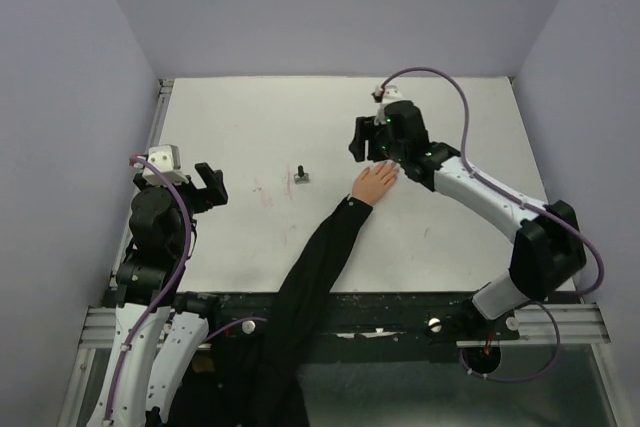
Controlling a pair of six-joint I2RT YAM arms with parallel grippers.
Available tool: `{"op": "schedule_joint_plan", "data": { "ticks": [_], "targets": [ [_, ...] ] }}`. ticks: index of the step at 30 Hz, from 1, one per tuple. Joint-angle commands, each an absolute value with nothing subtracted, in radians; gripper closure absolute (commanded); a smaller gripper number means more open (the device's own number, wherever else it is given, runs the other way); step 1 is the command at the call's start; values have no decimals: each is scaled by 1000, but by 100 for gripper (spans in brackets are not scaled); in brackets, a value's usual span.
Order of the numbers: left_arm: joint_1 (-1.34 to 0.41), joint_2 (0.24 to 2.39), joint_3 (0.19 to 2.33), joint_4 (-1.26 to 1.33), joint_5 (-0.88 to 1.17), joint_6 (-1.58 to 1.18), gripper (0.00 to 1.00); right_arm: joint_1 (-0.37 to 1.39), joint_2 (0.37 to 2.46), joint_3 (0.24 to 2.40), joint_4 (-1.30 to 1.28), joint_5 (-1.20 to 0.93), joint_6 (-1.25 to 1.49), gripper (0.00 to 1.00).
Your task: Paint the nails
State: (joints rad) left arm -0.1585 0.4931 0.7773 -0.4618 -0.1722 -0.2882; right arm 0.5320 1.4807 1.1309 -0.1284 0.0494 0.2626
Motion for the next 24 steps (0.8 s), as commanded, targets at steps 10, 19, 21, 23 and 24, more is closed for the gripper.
{"op": "schedule_joint_plan", "data": {
  "ticks": [10,19,21,23,24],
  "targets": [
    [-152,463,767,-462,-140,-284,1,772,2044,1675,-431,150,213,36],
    [-146,476,770,-465,-144,-287,1,811,2178,1804,-457,149,213,44],
    [-144,472,770,-465,-143,-288,1,819,2194,1822,-456,152,213,45],
    [-143,472,770,-463,-141,-290,1,825,2215,1844,-459,153,209,46],
    [-143,472,769,-463,-140,-290,1,828,2223,1854,-465,156,209,47]
  ]
}}
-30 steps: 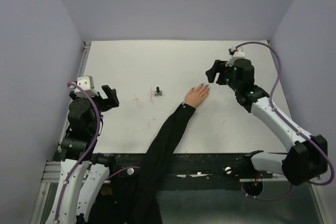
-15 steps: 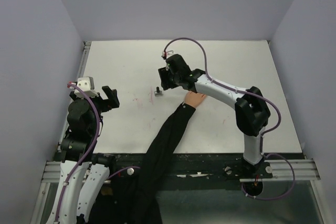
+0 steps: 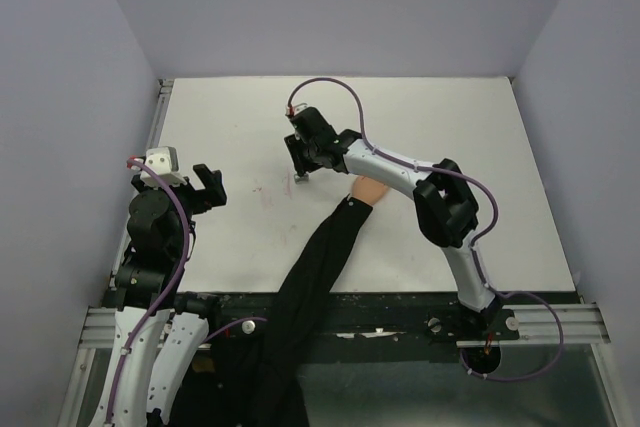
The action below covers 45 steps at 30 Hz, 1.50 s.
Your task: Paint the nails
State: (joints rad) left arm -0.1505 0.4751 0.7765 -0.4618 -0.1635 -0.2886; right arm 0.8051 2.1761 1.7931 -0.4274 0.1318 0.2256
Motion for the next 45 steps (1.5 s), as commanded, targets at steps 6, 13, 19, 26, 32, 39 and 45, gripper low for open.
{"op": "schedule_joint_plan", "data": {
  "ticks": [6,13,19,26,32,39,45],
  "targets": [
    [-141,469,770,-463,-135,-291,1,844,2266,1899,-492,190,202,53],
    [-140,468,769,-463,-133,-295,1,853,2276,1894,-494,209,209,62],
    [-140,465,767,-462,-124,-290,1,856,2281,1902,-497,227,215,96],
    [-140,456,752,-434,-58,-267,1,856,2186,1887,-505,221,250,99],
    [-141,474,723,-381,141,-236,1,850,1995,1822,-517,82,288,99],
    [-231,561,718,-350,354,-212,2,850,1852,1891,-650,-187,311,99],
    [-347,598,712,-339,374,-183,2,854,1752,1841,-654,-380,357,99]
  ]
}}
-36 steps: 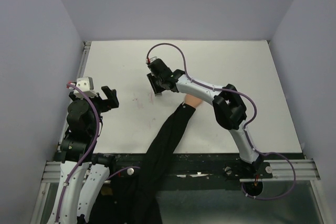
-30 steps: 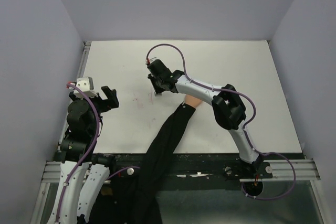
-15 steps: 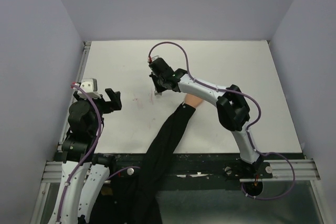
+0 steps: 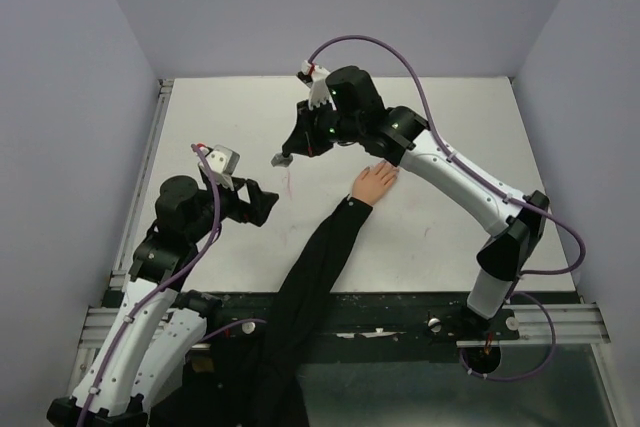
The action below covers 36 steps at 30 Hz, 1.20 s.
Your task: Paint the nails
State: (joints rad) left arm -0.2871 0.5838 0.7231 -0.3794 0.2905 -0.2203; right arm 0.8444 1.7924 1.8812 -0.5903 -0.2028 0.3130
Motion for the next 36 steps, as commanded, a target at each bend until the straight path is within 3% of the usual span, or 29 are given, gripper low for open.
{"op": "schedule_joint_plan", "data": {
  "ticks": [1,12,20,36],
  "targets": [
    [-357,601,709,-334,383,-181,2,853,1738,1827,-644,-388,362,99],
    [-414,640,699,-325,330,-183,2,871,1690,1750,-589,-468,362,99],
    [-446,664,721,-350,290,-173,18,881,1703,1750,-575,-505,364,99],
    [-448,640,707,-308,328,-192,32,907,1755,1763,-554,-546,385,99]
  ]
}}
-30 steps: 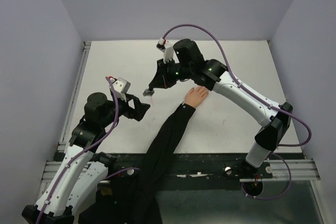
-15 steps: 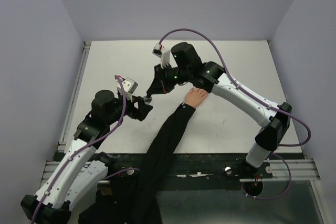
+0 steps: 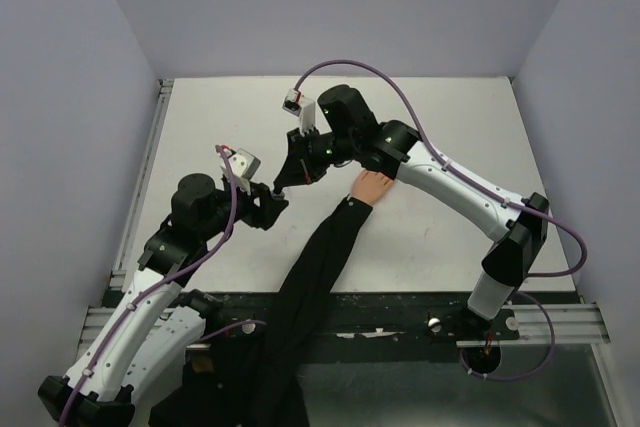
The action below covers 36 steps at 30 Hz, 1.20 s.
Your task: Paint the nails
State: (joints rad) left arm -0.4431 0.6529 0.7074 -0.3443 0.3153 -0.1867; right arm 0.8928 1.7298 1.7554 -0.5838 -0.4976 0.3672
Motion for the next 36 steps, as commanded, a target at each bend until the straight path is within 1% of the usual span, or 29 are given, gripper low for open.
{"op": "schedule_joint_plan", "data": {
  "ticks": [1,2,3,6,10,17,23,26,28,31,36],
  "targets": [
    [-449,635,704,-302,336,-193,36,908,1758,1764,-554,-546,384,99],
    [-449,632,703,-302,342,-193,42,910,1759,1766,-552,-546,387,99],
    [-449,629,701,-301,345,-193,44,908,1758,1764,-546,-543,388,99],
    [-449,627,701,-301,356,-195,45,908,1747,1758,-532,-520,393,99],
    [-449,629,703,-299,385,-193,43,908,1737,1758,-534,-486,393,99],
    [-449,630,701,-299,422,-193,32,908,1718,1753,-541,-443,385,99],
    [-449,635,704,-311,400,-189,33,908,1704,1753,-551,-425,377,99],
    [-449,635,704,-313,399,-187,39,910,1701,1753,-554,-417,374,99],
    [-449,635,704,-314,397,-186,44,910,1698,1753,-555,-416,373,99],
    [-449,635,706,-311,402,-184,56,910,1695,1752,-558,-413,370,99],
    [-451,632,704,-310,417,-184,68,910,1692,1747,-554,-399,370,99]
  ]
}}
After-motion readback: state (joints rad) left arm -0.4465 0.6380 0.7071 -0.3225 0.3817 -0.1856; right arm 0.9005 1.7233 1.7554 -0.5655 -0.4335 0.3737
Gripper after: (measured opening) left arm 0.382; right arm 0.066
